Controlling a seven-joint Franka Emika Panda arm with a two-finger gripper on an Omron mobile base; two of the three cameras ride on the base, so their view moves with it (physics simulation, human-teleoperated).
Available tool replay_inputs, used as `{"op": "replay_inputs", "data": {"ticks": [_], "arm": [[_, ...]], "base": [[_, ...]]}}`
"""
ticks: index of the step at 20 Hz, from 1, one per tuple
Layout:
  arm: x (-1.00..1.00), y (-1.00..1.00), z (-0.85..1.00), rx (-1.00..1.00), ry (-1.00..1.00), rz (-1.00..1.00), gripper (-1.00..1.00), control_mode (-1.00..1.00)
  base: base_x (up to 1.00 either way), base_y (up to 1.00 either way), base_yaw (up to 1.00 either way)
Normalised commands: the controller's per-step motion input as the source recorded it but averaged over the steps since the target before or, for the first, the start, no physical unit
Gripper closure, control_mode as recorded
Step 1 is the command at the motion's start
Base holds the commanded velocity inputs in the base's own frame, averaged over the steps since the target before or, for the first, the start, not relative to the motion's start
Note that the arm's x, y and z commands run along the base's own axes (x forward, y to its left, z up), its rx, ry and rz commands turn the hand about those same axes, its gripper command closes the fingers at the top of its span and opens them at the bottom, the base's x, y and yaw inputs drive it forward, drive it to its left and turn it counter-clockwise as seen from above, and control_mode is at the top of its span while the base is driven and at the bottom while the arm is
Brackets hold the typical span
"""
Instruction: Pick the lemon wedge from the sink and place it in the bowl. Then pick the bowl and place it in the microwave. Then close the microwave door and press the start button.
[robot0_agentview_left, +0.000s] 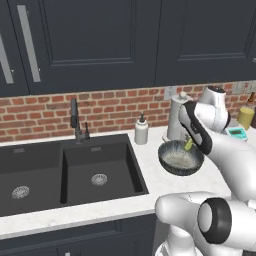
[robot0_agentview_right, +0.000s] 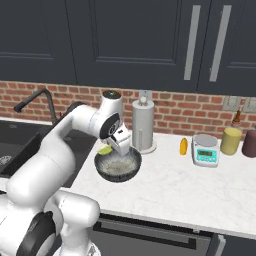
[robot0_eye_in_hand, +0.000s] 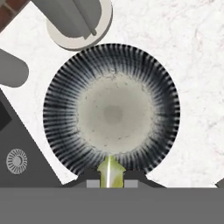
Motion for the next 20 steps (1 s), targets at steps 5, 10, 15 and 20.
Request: {"op": "replay_inputs", "data": {"ticks": [5, 10, 15, 20], "arm": [[0.48, -0.12, -0.42, 0.00, 0.00, 0.00, 1.00, -1.00], [0.38, -0.16, -0.38, 0.00, 0.00, 0.00, 1.00, -1.00], [0.31, -0.15, -0.24, 0.00, 0.00, 0.00, 1.00, -1.00], [0.22, 0.00, -0.34, 0.00, 0.01, 0.00, 1.00, -1.00]], "base": [[0.00, 0.00, 0.00], [0.00, 0.00, 0.00], [0.00, 0.00, 0.00], [0.00, 0.00, 0.00]]}}
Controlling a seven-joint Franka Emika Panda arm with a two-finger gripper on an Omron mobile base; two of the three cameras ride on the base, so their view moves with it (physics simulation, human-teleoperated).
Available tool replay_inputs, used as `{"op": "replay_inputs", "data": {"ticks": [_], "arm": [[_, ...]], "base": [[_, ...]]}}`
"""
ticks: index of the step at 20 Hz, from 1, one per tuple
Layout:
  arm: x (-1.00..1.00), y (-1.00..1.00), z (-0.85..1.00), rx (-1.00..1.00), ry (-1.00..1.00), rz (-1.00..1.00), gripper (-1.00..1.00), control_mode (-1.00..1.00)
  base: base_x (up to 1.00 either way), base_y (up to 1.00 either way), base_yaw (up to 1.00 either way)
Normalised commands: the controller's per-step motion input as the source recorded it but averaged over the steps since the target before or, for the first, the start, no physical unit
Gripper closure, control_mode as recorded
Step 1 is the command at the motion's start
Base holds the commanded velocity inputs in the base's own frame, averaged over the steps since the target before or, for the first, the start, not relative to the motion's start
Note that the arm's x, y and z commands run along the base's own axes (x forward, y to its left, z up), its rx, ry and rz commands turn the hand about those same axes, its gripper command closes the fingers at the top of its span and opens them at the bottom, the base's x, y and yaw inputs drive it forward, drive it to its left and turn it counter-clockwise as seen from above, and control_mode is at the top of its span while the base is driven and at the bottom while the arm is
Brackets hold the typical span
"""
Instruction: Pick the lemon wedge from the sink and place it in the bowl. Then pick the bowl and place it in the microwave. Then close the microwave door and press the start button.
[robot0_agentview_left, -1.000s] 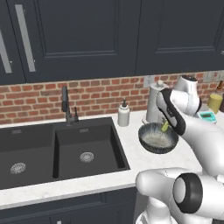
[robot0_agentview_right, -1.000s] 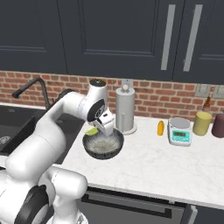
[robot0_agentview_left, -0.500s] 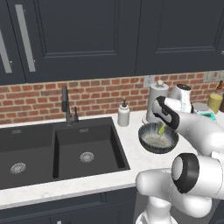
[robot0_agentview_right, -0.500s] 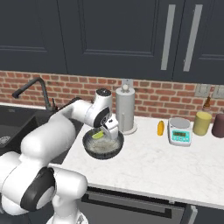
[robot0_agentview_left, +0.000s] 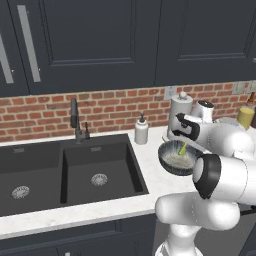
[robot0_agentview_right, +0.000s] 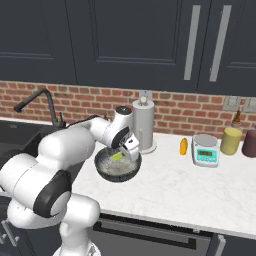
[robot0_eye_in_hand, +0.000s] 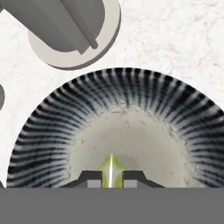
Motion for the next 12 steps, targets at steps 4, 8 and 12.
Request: {"op": "replay_inputs", "data": {"ticks": [4, 8, 12], "arm": [[0.04, 0.00, -0.41, 0.00, 0.05, 0.00, 1.00, -1.00], [0.06, 0.00, -0.45, 0.00, 0.07, 0.00, 1.00, -1.00], [0.06, 0.00, -0.36, 0.00, 0.03, 0.00, 1.00, -1.00]], "base": [[0.00, 0.00, 0.00], [0.00, 0.00, 0.00], [0.00, 0.00, 0.00]]}}
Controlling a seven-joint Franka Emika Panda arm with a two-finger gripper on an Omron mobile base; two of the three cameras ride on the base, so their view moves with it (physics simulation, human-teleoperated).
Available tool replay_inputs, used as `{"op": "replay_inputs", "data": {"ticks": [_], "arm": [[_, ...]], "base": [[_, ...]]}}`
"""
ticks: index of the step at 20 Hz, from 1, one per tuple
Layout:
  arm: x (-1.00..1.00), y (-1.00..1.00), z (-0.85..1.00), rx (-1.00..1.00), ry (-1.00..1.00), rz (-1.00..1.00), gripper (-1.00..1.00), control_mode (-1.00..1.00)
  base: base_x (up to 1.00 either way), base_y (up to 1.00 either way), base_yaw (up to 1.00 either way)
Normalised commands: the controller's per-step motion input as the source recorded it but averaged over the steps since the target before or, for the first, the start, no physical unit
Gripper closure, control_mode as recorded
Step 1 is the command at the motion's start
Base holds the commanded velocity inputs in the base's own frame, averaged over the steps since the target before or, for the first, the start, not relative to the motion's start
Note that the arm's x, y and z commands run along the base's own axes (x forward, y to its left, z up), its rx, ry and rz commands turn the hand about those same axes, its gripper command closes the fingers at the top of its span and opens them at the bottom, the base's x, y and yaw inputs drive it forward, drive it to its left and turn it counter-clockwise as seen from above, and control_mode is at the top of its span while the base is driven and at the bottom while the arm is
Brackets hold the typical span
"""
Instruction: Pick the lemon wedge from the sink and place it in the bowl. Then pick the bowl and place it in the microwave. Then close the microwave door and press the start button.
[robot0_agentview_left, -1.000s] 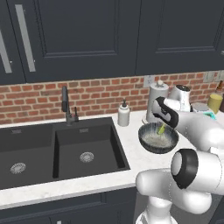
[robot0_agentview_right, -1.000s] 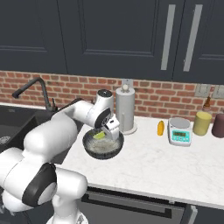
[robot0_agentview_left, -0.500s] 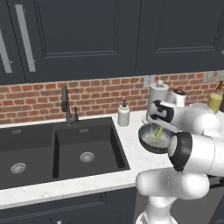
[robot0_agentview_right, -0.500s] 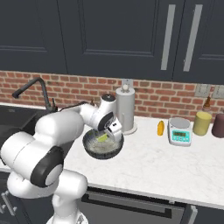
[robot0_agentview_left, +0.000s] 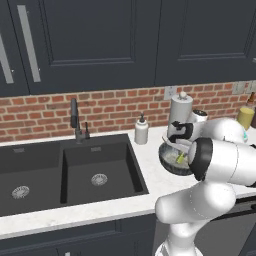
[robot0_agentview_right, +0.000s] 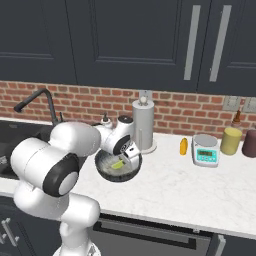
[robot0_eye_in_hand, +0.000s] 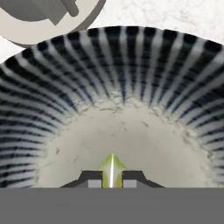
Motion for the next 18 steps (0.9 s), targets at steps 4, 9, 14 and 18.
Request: {"op": "replay_inputs", "data": {"ticks": [4, 9, 14, 18], "arm": [[0.11, 0.00, -0.07, 0.00, 0.00, 0.00, 1.00, -1.00], [0.13, 0.00, -0.16, 0.00, 0.00, 0.00, 1.00, -1.00], [0.01, 0.02, -0.07, 0.00, 0.00, 0.00, -1.00, -1.00], [-0.03, 0.01, 0.00, 0.00, -0.02, 0.00, -1.00, -1.00]], "base": [[0.00, 0.00, 0.00], [0.00, 0.00, 0.00], [0.00, 0.00, 0.00], [0.00, 0.00, 0.00]]}}
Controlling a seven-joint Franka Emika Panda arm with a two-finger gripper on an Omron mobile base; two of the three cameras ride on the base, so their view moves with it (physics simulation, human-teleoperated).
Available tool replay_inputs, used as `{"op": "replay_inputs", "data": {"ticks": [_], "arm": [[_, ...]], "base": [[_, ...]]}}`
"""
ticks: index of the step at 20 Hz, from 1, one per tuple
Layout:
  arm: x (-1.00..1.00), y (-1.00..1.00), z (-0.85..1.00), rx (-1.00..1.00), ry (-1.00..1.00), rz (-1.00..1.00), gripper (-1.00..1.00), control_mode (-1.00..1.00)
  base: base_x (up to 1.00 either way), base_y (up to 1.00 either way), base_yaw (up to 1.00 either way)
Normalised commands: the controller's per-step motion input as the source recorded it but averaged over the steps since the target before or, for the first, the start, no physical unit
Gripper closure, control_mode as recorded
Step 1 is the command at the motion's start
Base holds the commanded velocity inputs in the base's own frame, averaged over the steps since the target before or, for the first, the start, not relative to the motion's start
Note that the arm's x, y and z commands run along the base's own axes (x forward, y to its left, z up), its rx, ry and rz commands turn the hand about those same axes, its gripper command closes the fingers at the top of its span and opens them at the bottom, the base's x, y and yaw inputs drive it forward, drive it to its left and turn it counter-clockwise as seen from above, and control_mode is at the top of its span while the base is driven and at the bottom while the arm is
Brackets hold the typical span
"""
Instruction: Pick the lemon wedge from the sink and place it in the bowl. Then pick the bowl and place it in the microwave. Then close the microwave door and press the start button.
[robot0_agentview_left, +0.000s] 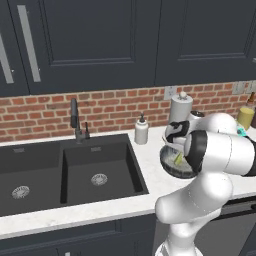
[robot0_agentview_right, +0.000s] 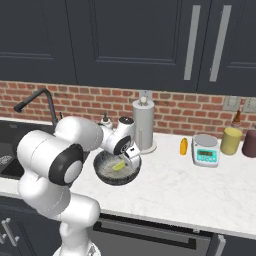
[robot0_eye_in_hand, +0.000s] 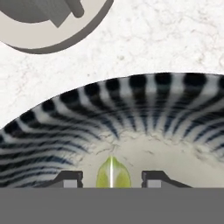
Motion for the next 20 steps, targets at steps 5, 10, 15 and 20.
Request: {"op": "replay_inputs", "data": {"ticks": [5, 10, 15, 20], "arm": [[-0.14, 0.00, 0.15, 0.00, -0.07, 0.00, -1.00, -1.00], [-0.32, 0.00, 0.37, 0.00, -0.08, -0.02, -1.00, -1.00], [-0.31, 0.00, 0.40, 0.00, -0.06, 0.00, -1.00, -1.00], [0.09, 0.00, -0.15, -0.02, 0.14, 0.00, -1.00, -1.00]], "base": [[0.00, 0.00, 0.00], [0.00, 0.00, 0.00], [0.00, 0.00, 0.00], [0.00, 0.00, 0.00]]}}
